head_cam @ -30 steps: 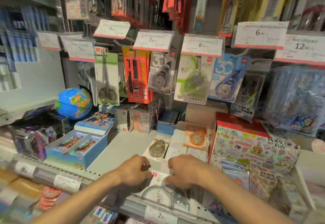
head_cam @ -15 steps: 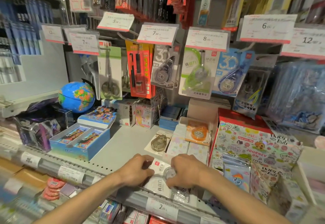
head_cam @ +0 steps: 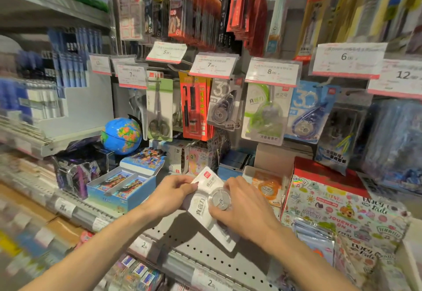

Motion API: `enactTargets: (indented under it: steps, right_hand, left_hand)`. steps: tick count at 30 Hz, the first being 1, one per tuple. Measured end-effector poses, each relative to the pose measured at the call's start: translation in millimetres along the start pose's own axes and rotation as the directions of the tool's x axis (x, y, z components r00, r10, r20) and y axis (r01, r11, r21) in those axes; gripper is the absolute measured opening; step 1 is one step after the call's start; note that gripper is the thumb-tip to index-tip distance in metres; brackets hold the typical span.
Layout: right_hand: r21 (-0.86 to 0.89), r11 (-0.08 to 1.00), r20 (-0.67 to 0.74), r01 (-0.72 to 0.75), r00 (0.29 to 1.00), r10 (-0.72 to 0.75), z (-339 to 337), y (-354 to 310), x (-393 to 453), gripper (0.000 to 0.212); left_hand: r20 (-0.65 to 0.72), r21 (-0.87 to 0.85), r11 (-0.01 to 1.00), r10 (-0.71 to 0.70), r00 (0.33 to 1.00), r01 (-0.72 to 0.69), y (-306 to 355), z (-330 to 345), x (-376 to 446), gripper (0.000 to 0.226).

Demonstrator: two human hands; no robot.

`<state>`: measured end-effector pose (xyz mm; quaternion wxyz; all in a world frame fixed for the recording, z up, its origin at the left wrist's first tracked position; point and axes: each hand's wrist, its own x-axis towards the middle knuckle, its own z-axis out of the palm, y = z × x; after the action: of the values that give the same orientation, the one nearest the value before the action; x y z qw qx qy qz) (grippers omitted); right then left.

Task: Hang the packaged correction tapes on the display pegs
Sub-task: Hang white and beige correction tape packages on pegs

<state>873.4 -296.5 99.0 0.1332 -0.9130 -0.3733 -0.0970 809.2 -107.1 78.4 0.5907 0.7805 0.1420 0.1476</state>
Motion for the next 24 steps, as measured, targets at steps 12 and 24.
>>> enactTargets:
  steps: [12,24]
  right_hand:
    - [0.594,0.803,0.028,-0.053,0.999,0.046,-19,21,37,0.076]
    - [0.791,0.601,-0.013,-0.111,0.98,0.198,8,-75,117,0.035]
  left_hand:
    - [0.017,0.045,0.949,0.312,0.95,-0.312,44,-33,34,0.015]
    - [0.07,0.008,0.86,0.509,0.858,-0.511,33,-136,121,0.015]
